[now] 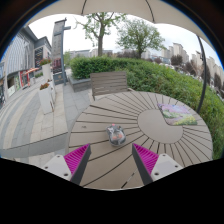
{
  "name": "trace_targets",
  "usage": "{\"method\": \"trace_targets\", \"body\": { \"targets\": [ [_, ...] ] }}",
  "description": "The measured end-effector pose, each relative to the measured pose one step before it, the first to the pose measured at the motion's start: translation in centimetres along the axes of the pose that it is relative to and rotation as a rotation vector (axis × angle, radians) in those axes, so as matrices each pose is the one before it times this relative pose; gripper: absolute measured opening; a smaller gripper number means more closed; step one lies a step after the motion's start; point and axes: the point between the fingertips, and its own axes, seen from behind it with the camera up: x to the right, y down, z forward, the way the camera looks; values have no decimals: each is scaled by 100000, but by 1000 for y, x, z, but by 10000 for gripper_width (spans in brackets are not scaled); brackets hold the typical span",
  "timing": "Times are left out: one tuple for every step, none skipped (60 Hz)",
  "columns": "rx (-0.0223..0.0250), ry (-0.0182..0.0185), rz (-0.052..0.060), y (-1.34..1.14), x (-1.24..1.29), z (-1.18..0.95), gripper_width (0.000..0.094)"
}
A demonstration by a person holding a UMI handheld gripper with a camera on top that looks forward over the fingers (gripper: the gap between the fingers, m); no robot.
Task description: Arrange mouse
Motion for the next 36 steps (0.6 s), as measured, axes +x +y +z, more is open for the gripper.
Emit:
{"method": "trace_targets", "body": {
  "targets": [
    [214, 161, -76, 9, 42, 485, 853],
    [177, 23, -46, 28, -26, 566, 853],
    [171, 61, 10, -62, -58, 327, 855],
    [139, 71, -20, 19, 20, 423, 855],
    [44, 111, -68, 29, 32, 437, 854],
    [-20, 44, -69, 13, 16, 465, 854],
    [-25, -66, -15, -7, 13, 401, 857],
    [-7, -42, -35, -9, -5, 438, 858],
    [76, 84, -171, 6, 71, 444, 858],
    [-30, 151, -235, -71, -2, 369, 858],
    [75, 299, -246, 7, 46, 284, 857],
    [86, 260, -146, -59, 68, 347, 859],
    [91, 226, -78, -74, 66, 358, 858],
    [-62, 150, -56, -56, 41, 367, 856],
    [-174, 95, 19, -28, 28, 319, 856],
    [-119, 31, 101, -93, 83, 380, 857],
    [-64, 113, 136, -43, 36, 294, 858],
    [-84, 73, 134, -80, 31, 308, 858],
    [-141, 70, 59, -35, 14, 302, 857],
    [-182, 129, -49, -40, 10, 307, 856],
    [-143, 224, -84, -45, 49, 277, 856],
    [8, 188, -15, -33, 63, 400, 857],
    [40, 183, 121, -117, -1, 193, 857],
    [44, 192, 130, -123, 42, 222, 857],
    [47, 152, 168, -97, 23, 217, 857],
    [-77, 191, 108, -62, 51, 244, 856],
    [-173, 160, 30, -67, 59, 242, 855],
    [-163, 253, -5, -56, 51, 240, 856],
    [-127, 229, 96, -70, 24, 239, 855],
    [-172, 140, 146, 4, 108, 284, 856],
    [-225, 267, 98, -61, 44, 228, 855],
    [-248, 250, 93, -35, 5, 238, 856],
    [-209, 246, 106, -34, 56, 216, 856],
    [-135, 305, 154, -60, 75, 198, 856],
    [-187, 343, 199, -52, 111, 189, 855],
    [-293, 353, 154, 4, 118, 173, 855]
  ]
}}
